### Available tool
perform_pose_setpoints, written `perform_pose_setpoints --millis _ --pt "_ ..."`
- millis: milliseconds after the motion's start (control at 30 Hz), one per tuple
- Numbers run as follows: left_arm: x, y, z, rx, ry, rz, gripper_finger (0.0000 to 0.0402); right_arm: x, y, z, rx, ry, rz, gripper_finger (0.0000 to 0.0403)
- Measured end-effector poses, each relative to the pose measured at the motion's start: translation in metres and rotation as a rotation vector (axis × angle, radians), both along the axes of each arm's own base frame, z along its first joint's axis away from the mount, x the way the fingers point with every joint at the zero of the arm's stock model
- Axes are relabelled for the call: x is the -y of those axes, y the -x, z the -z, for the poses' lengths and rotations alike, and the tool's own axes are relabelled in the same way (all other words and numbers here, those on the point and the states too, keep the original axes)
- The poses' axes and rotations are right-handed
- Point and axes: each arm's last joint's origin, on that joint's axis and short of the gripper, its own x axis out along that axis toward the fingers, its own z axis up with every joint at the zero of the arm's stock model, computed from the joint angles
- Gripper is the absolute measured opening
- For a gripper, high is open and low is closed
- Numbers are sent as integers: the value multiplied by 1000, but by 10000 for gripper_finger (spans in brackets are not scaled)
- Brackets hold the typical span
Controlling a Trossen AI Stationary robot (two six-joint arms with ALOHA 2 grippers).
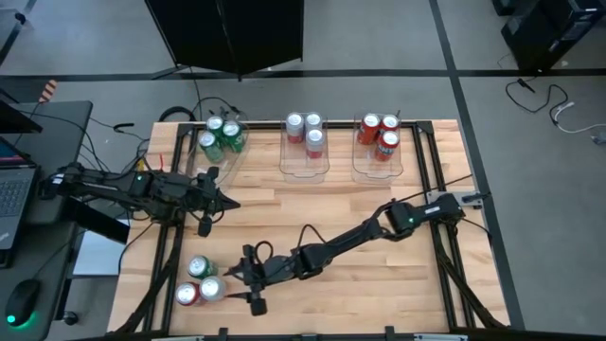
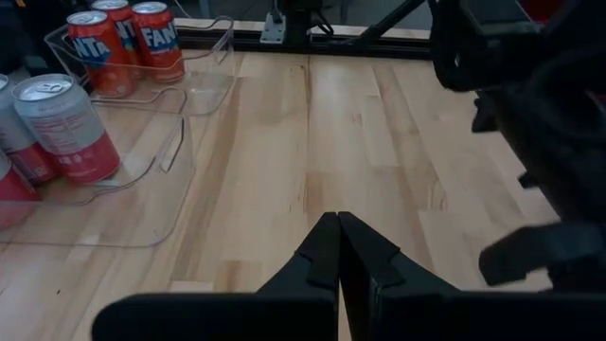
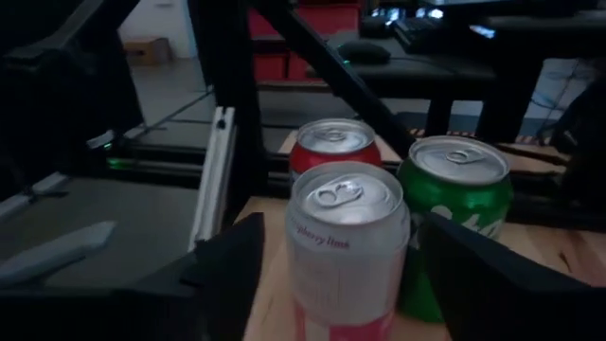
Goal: Sort soda cans
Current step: Put the pink-white soda can into the middle transparent bin
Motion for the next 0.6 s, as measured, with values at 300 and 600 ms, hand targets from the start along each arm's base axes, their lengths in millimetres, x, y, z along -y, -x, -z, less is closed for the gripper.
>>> perform_pose_setpoints --millis 300,600 --pt "0 0 0 0 0 0 3 5 -21 16 13 -67 70 344" --pt "0 -1 0 -3 -2 1 3 5 -25 24 27 -114 27 356"
